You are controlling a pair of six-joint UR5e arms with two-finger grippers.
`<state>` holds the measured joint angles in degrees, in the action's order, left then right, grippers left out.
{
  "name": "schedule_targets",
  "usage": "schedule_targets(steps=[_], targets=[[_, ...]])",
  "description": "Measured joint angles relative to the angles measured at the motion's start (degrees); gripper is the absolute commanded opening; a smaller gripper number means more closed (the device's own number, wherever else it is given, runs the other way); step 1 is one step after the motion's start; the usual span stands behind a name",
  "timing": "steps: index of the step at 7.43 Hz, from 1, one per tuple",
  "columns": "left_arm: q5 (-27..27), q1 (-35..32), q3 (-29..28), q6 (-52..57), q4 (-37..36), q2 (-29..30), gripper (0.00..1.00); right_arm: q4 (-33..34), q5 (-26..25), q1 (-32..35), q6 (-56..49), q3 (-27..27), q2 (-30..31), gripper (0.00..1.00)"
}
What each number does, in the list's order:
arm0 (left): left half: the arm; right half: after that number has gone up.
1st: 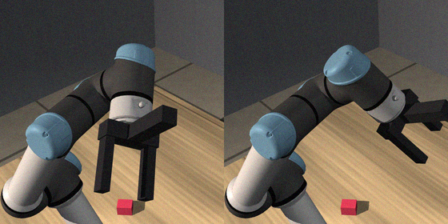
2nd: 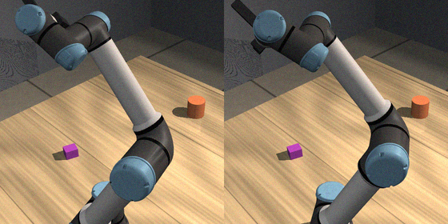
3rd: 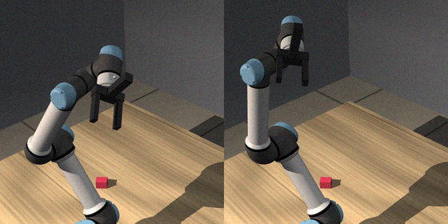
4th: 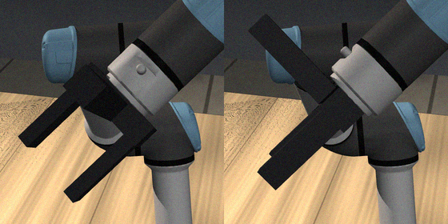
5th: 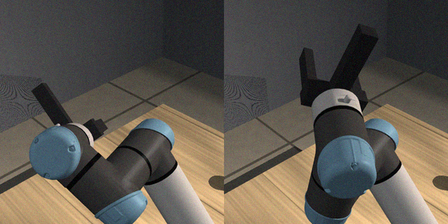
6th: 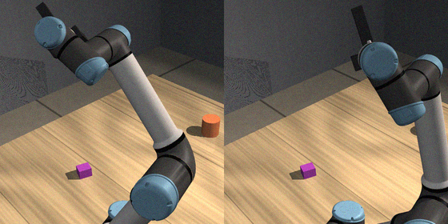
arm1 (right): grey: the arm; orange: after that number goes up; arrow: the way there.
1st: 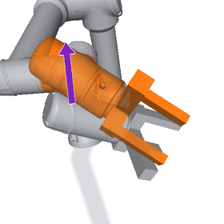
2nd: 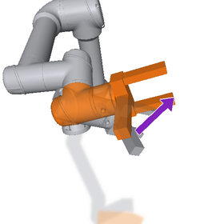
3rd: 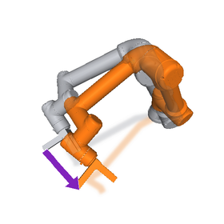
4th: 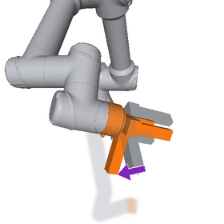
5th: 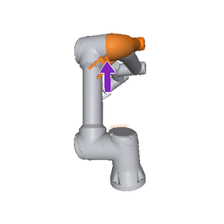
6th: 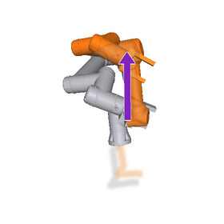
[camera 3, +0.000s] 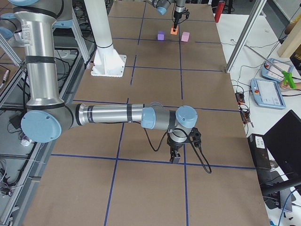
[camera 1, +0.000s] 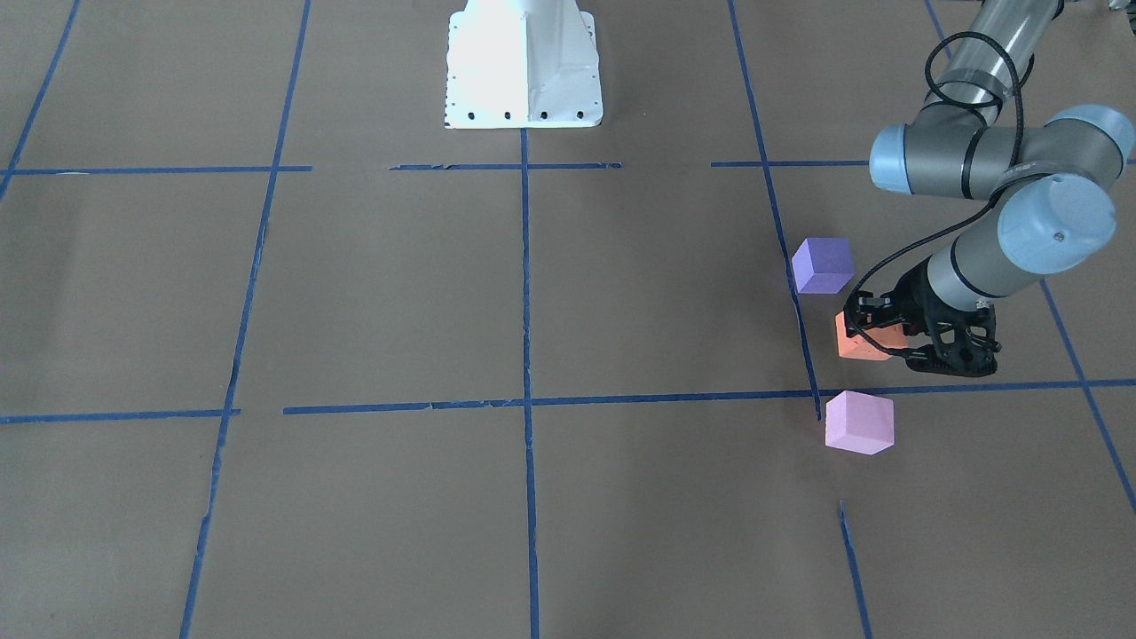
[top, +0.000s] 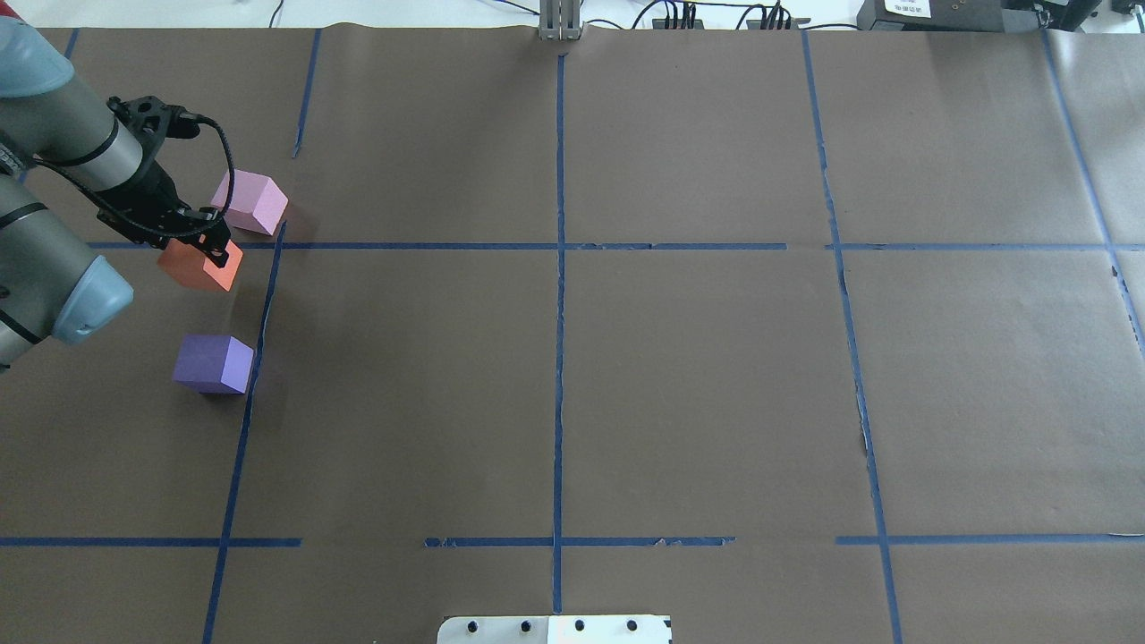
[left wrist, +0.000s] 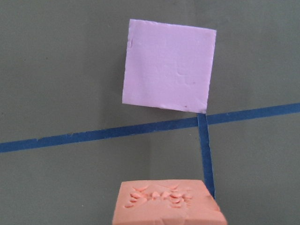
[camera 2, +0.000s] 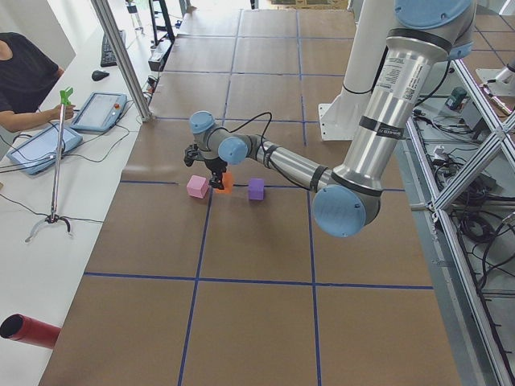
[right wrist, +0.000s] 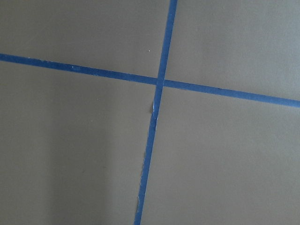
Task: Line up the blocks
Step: 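Lower the orange cube between the pink and purple cubes with the left gripper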
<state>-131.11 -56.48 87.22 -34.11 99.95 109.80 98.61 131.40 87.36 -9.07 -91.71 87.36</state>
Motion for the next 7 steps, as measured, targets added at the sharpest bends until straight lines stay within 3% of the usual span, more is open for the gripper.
schedule_targets(steps=[4, 5, 6, 7], targets=[[0.15, 2.60, -2.47, -4.17, 5.19, -0.02, 0.04, 0.00, 0.00, 0.00, 0.01, 0.04, 0.00, 1.00], [0.15, 2.94, -2.54, -4.60, 5.35, -0.02, 0.11, 0.00, 0.00, 0.00, 0.02, 0.04, 0.00, 1.00], [0.16, 3.11, -2.56, -4.91, 5.40, -0.02, 0.40, 0.00, 0.00, 0.00, 0.02, 0.04, 0.00, 1.00], [0.20, 3.20, -2.64, -5.03, 5.64, -0.08, 0.92, 0.00, 0.00, 0.00, 0.02, 0.04, 0.00, 1.00]])
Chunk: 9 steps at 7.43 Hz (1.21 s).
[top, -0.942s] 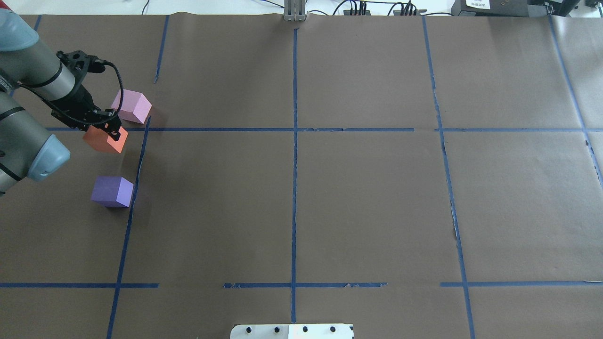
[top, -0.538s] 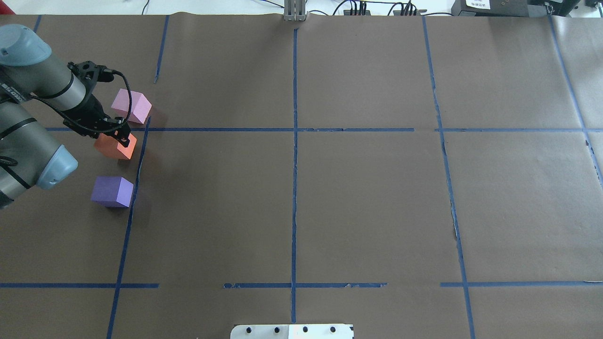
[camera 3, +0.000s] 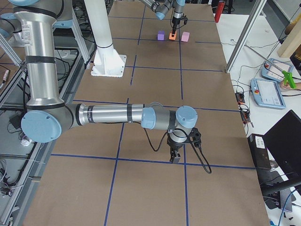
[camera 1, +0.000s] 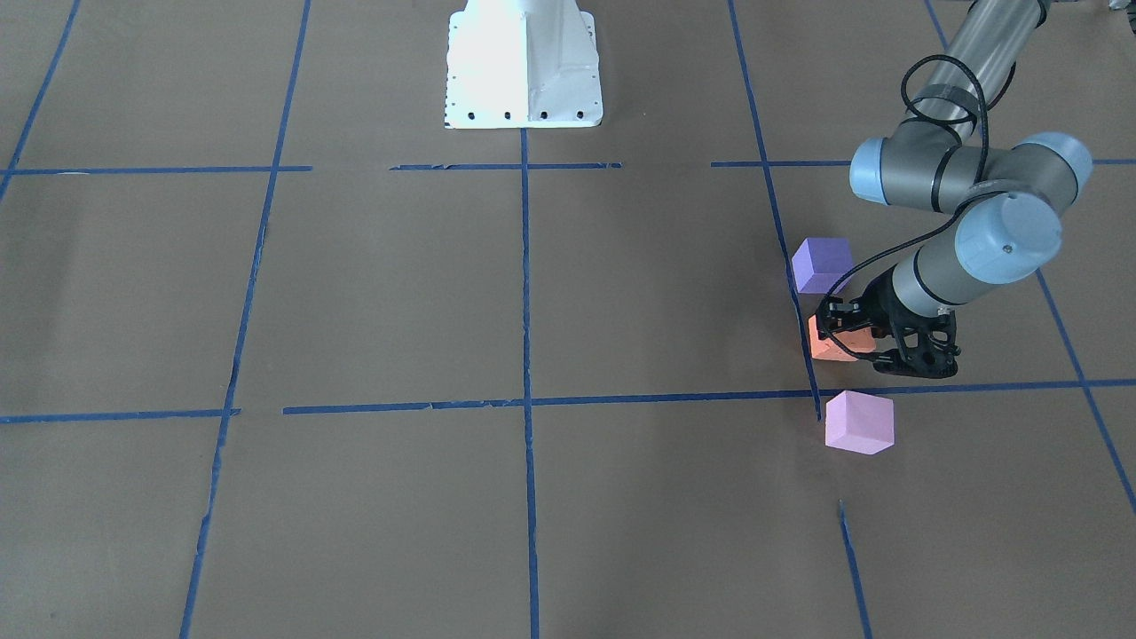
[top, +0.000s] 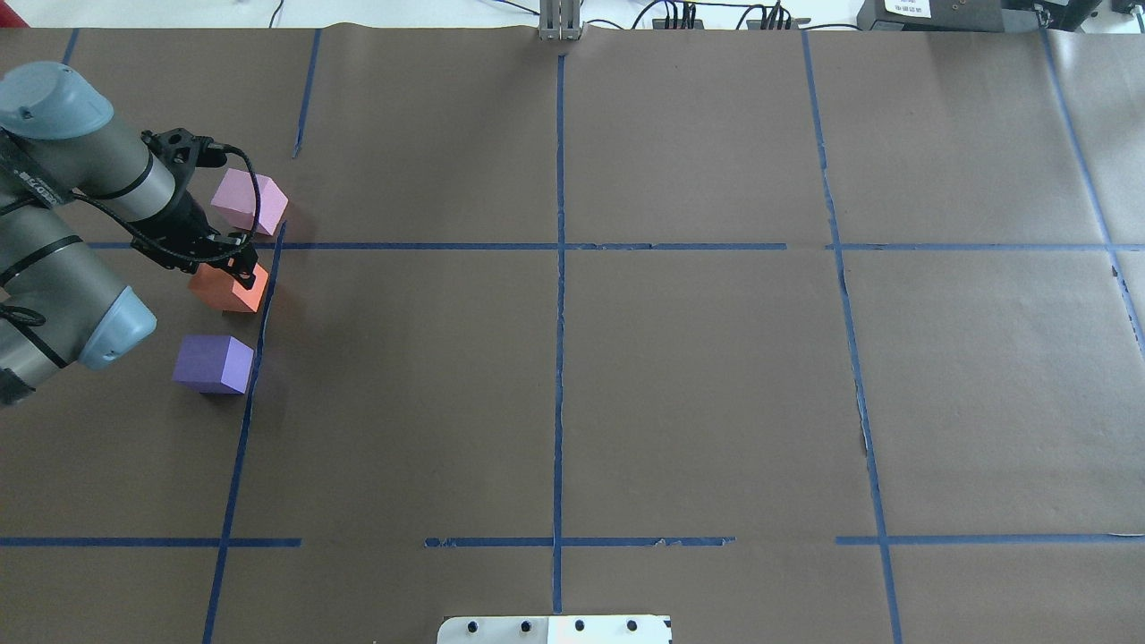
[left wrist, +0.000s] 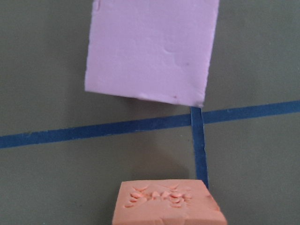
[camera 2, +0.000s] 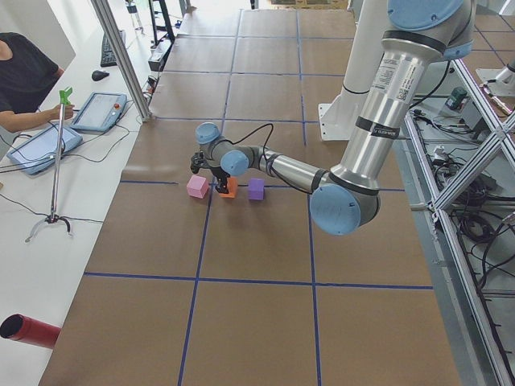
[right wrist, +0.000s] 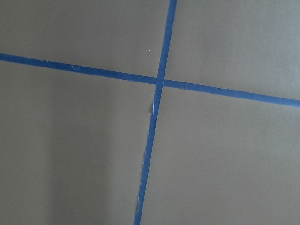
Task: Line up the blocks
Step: 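Lower the orange cube between the pink and purple cubes with the left gripper, then open the left gripper to release the orange cube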
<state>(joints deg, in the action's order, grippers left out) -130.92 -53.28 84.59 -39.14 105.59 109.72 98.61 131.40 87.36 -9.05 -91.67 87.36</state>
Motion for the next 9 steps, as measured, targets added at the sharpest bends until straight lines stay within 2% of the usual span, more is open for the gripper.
schedule_targets(steps=[1, 7, 9], targets=[[0.07, 0.05, -0.10, 0.00, 0.83, -0.18, 1.00, 0.00, 0.00, 0.00, 0.00, 0.00, 0.00, 1.00], [0.08, 0.10, -0.19, -0.23, 2.56, -0.24, 1.00, 0.00, 0.00, 0.00, 0.00, 0.00, 0.00, 1.00], [-0.11, -1.65, 2.49, -0.01, 1.75, -0.35, 1.00, 0.00, 0.00, 0.00, -0.01, 0.00, 0.00, 1.00]])
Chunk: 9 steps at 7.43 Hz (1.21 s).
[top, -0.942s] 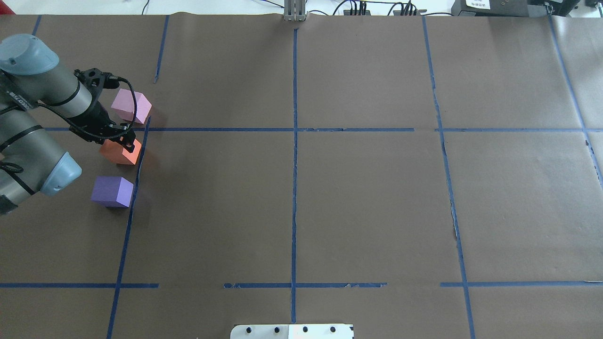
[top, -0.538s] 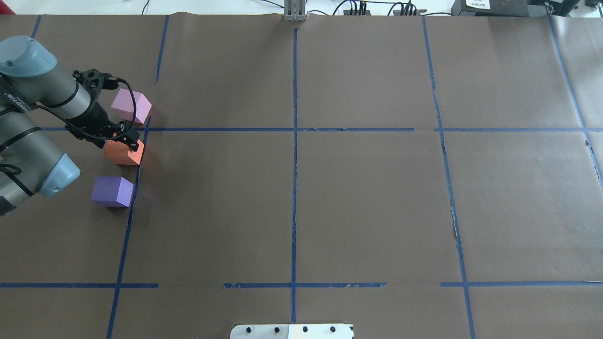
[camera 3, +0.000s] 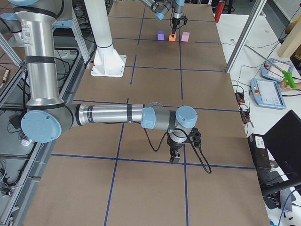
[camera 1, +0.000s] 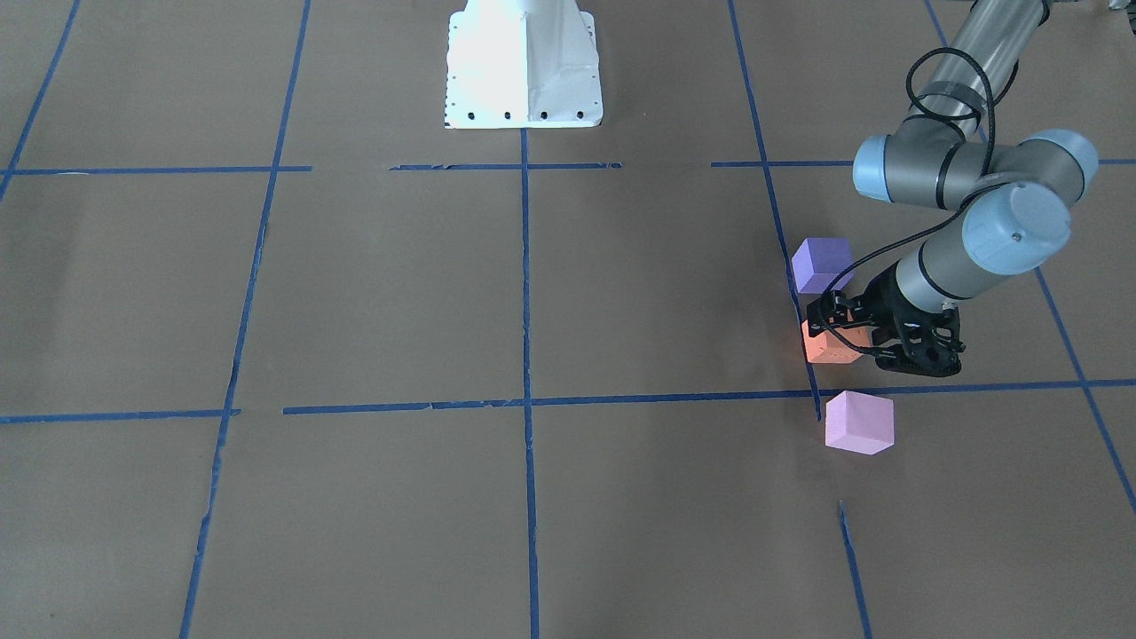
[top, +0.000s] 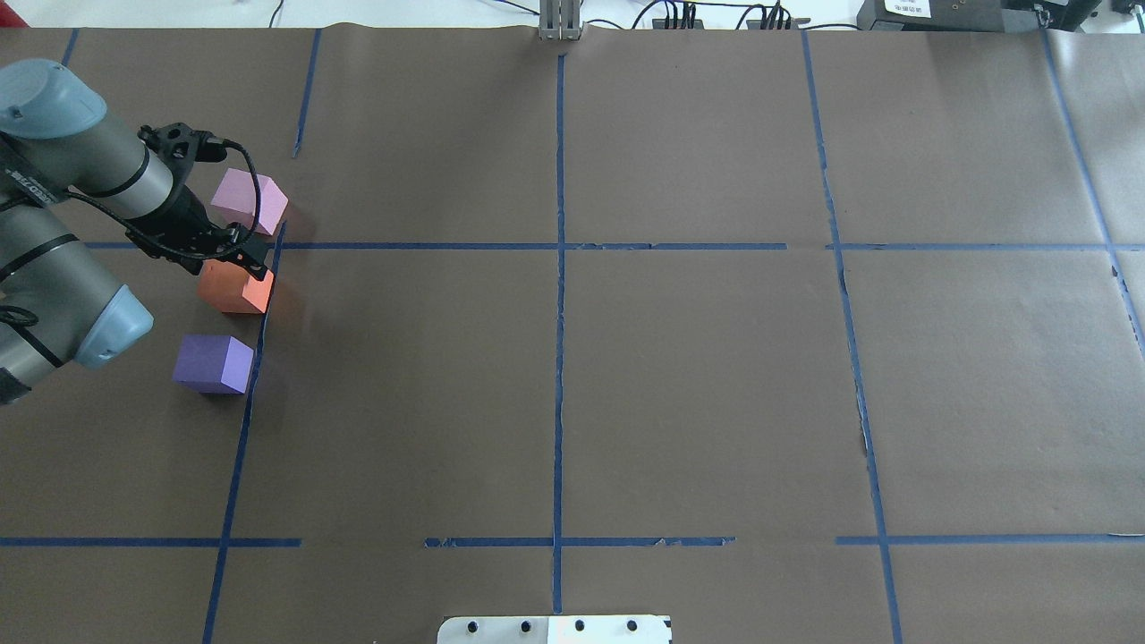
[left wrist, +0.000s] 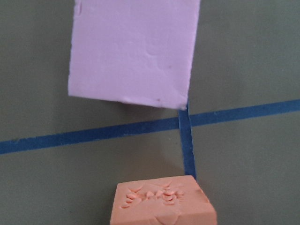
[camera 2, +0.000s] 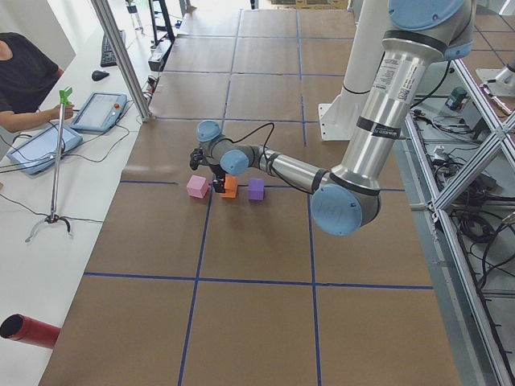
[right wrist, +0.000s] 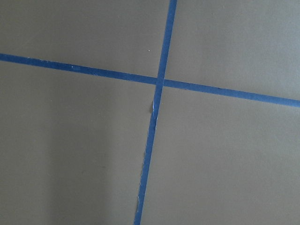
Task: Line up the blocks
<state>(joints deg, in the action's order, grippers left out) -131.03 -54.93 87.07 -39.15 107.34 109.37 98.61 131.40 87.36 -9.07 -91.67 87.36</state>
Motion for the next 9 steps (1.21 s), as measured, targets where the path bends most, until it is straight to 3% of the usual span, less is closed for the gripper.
schedule_targets(steps=[3, 5, 7, 9], targets=[[-0.84, -7.84, 8.95, 5.73, -9.94, -1.12, 1.00, 0.00, 0.00, 0.00, 0.01, -0.02, 0.00, 1.00], [-1.91, -16.19, 13.16, 19.33, -20.00, -2.56, 1.00, 0.00, 0.00, 0.00, -0.04, -0.02, 0.00, 1.00], [-2.12, -26.20, 13.66, 36.96, -25.63, -7.28, 1.00, 0.00, 0.00, 0.00, -0.03, -0.01, 0.00, 1.00], [-2.24, -35.81, 11.27, 51.48, -26.17, -15.06, 1.00, 0.00, 0.00, 0.00, -0.06, -0.02, 0.00, 1.00]])
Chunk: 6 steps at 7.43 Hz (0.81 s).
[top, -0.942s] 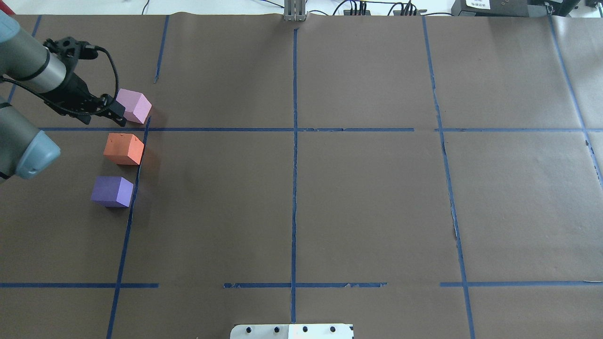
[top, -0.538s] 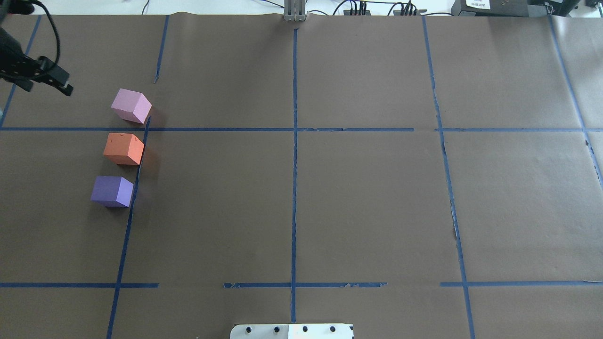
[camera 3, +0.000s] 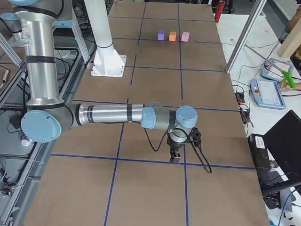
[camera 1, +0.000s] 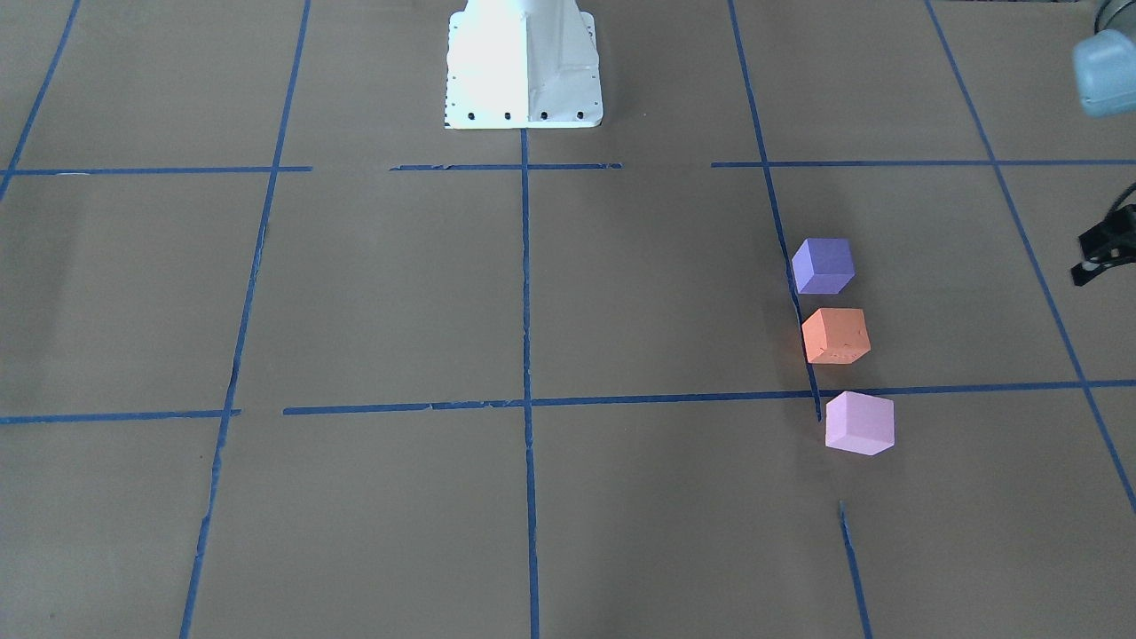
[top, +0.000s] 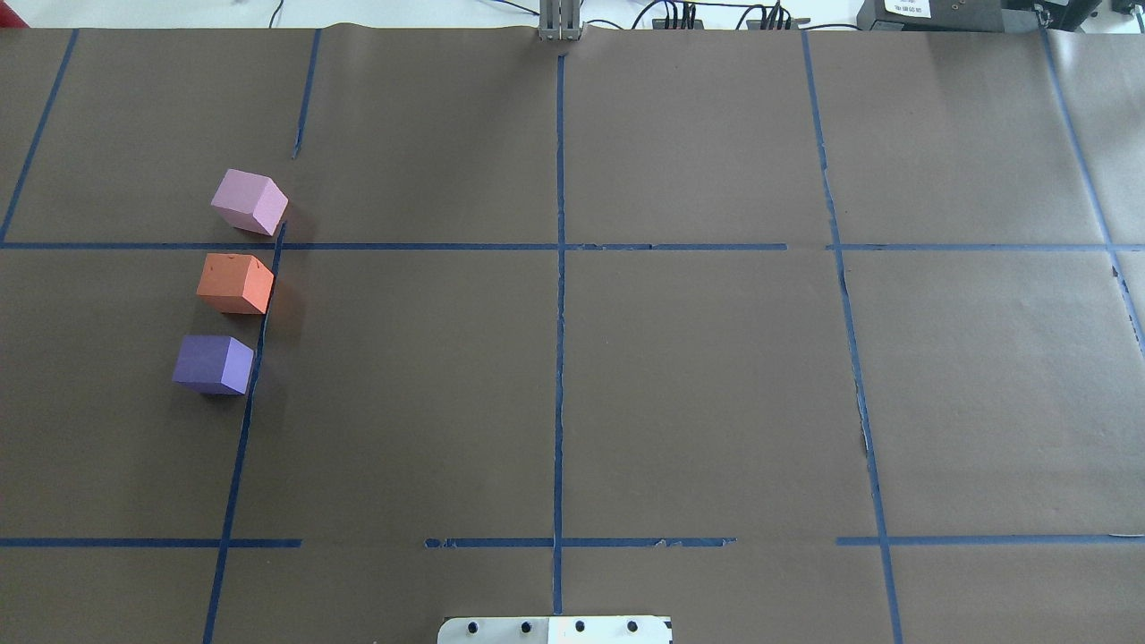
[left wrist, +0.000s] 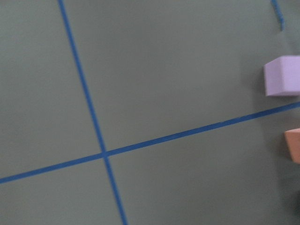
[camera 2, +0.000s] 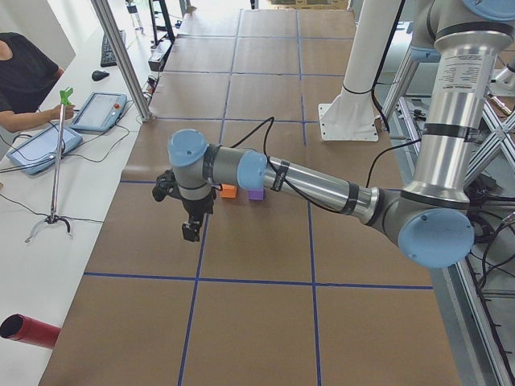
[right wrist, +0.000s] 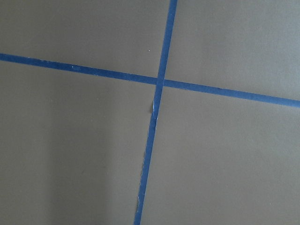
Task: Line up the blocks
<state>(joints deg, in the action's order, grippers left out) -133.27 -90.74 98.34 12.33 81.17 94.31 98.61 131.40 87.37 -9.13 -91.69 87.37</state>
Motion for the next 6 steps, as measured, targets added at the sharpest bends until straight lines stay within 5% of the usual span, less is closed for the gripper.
schedule_targets(steps=[3, 6], targets=[[-0.33, -6.00, -4.21, 6.84, 3.70, -7.23, 1.00, 0.00, 0.00, 0.00, 0.03, 0.02, 0.00, 1.00], [-2.22, -6.35, -5.11, 2.90, 4.65, -7.65, 1.00, 0.00, 0.00, 0.00, 0.07, 0.02, 0.00, 1.00]])
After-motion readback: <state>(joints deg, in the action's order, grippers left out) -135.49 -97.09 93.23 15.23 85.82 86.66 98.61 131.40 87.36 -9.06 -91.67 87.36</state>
